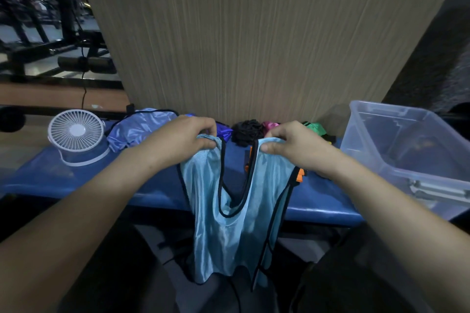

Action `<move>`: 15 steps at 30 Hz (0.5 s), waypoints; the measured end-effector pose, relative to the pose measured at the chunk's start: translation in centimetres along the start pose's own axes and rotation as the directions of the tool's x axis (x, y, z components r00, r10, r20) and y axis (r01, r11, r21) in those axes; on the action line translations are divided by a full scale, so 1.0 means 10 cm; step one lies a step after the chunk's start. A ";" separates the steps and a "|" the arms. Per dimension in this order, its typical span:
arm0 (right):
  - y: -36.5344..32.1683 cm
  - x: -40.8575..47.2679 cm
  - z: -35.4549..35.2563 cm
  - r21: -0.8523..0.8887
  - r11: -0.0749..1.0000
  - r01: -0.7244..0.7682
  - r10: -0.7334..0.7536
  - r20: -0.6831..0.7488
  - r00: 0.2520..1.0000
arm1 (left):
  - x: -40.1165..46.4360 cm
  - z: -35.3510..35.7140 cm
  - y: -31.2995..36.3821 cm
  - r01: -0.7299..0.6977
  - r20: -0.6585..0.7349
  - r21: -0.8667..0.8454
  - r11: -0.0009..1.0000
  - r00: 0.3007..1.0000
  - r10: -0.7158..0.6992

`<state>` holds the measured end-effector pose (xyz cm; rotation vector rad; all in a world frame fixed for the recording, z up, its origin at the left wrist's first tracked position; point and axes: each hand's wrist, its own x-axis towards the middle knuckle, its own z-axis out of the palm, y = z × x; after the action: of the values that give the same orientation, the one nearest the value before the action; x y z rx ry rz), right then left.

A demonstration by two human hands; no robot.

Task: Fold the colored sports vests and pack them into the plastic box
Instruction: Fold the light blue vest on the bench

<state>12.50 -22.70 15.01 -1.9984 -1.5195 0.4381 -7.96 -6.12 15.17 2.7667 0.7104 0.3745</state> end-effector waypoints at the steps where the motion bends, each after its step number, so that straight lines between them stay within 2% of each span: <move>1: -0.01 0.00 0.00 0.010 1.000 -0.018 0.018 -0.006 1.000 | 0.01 0.02 0.00 0.024 0.030 0.020 1.000 0.999 -0.025; 5: -0.04 -0.01 0.00 0.039 0.996 -0.078 0.076 0.033 0.997 | 0.01 0.08 -0.01 0.100 0.157 0.098 0.990 0.981 -0.115; 8: -0.05 -0.01 0.02 0.053 0.991 -0.125 0.121 0.062 0.991 | -0.03 0.05 0.01 0.101 0.228 0.136 0.986 0.965 -0.130; 11: -0.06 -0.01 0.02 0.072 0.988 -0.136 0.132 0.060 0.989 | -0.03 0.04 0.01 0.095 0.237 0.204 0.974 0.961 -0.143; 15: -0.11 -0.02 0.03 0.055 0.992 -0.113 0.109 0.067 0.992 | 0.01 0.04 -0.04 0.082 0.205 0.198 0.977 0.971 -0.123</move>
<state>11.39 -22.64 15.44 -2.0473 -1.4208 0.5905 -7.94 -5.79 14.68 2.8697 0.8683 -0.0174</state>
